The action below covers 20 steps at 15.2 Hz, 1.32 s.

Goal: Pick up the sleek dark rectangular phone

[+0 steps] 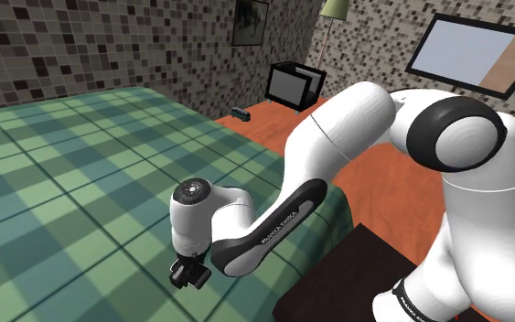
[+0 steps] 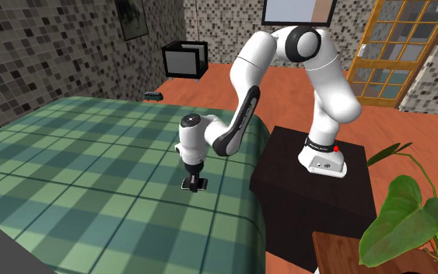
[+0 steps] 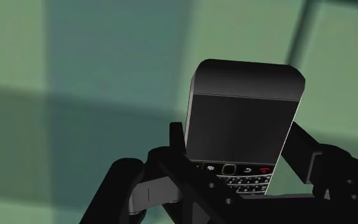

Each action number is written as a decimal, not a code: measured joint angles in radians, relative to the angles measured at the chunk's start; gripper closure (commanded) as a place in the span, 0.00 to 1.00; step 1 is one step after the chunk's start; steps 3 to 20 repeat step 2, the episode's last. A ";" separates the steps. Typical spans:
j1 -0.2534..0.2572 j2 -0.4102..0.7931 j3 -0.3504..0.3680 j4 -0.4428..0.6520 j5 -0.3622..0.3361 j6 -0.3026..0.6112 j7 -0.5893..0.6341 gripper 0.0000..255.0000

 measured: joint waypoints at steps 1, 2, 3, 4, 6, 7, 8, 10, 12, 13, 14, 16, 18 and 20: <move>-0.003 -0.009 0.004 0.000 0.005 -0.008 -0.004 1.00; -0.005 -0.015 0.007 -0.001 0.008 -0.013 -0.006 1.00; -0.005 -0.015 0.007 -0.001 0.008 -0.013 -0.006 1.00; -0.005 -0.015 0.007 -0.001 0.008 -0.013 -0.006 1.00; -0.005 -0.015 0.007 -0.001 0.008 -0.013 -0.006 1.00; -0.005 -0.015 0.007 -0.001 0.008 -0.013 -0.006 1.00; -0.005 -0.015 0.007 -0.001 0.008 -0.013 -0.006 1.00; -0.005 -0.015 0.007 -0.001 0.008 -0.013 -0.006 1.00; -0.005 -0.015 0.007 -0.001 0.008 -0.013 -0.006 1.00; -0.005 -0.015 0.007 -0.001 0.008 -0.013 -0.006 1.00; -0.005 -0.015 0.007 -0.001 0.008 -0.013 -0.006 1.00; -0.005 -0.015 0.007 -0.001 0.008 -0.013 -0.006 1.00; -0.005 -0.015 0.007 -0.001 0.008 -0.013 -0.006 1.00; -0.005 -0.015 0.007 -0.001 0.008 -0.013 -0.006 1.00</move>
